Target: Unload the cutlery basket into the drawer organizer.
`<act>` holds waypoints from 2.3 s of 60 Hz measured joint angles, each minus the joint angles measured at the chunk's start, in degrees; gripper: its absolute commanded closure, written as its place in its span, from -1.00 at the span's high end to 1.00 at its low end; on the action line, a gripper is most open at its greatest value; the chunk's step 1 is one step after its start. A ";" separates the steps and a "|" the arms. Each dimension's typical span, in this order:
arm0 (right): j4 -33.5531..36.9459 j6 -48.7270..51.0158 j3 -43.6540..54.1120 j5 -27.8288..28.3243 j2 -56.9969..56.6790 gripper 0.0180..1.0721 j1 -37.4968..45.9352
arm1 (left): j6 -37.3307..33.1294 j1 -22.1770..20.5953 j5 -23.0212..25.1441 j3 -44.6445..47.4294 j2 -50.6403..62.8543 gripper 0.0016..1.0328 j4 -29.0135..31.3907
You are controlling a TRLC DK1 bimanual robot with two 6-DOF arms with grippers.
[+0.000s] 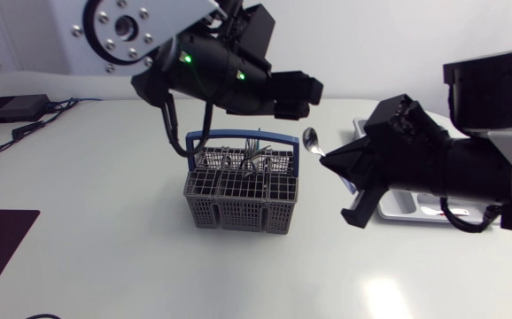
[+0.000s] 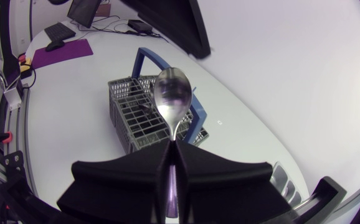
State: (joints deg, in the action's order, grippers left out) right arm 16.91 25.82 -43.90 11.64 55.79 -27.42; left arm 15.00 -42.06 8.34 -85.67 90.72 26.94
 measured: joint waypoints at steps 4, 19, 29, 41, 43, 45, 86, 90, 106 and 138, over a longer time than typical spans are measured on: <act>1.38 1.97 1.18 2.64 -1.64 -0.89 3.80 | -0.66 1.92 -0.04 0.00 -1.38 0.70 0.04; 8.46 16.65 4.72 20.94 -3.43 -0.89 25.79 | -8.87 5.20 -3.43 2.84 -7.72 0.70 0.42; 13.20 30.53 4.70 28.11 1.38 -0.89 37.31 | -16.22 3.58 -6.25 6.93 -8.92 0.70 0.66; 20.68 47.95 2.84 31.85 12.52 -0.89 46.95 | -25.44 -0.68 -10.32 10.47 -8.92 0.69 0.63; 22.77 51.34 1.62 31.95 14.84 -0.89 48.37 | -26.43 -1.07 -10.43 10.71 -8.90 0.69 0.61; 24.68 54.36 0.37 32.06 16.90 -0.89 49.59 | -27.41 -1.36 -10.45 10.82 -8.87 0.69 0.63; 36.39 91.25 -25.38 21.03 48.44 -0.89 66.01 | -34.38 -2.51 -13.40 10.84 -5.03 0.69 0.68; 34.23 91.52 -26.03 20.04 49.70 -0.89 66.01 | -34.71 -2.89 -14.03 10.82 -4.94 0.69 0.70; 25.92 91.65 -26.82 16.61 52.85 -0.89 64.17 | -36.09 -3.39 -14.91 10.84 -4.94 0.69 1.57; 15.82 89.39 -22.95 12.63 53.59 0.37 60.89 | -38.18 -3.32 -16.22 12.50 -5.33 0.70 1.68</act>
State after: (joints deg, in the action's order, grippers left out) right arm 32.73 115.22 -66.85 24.27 109.38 33.47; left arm -23.18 -45.39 -7.88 -73.17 85.38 28.62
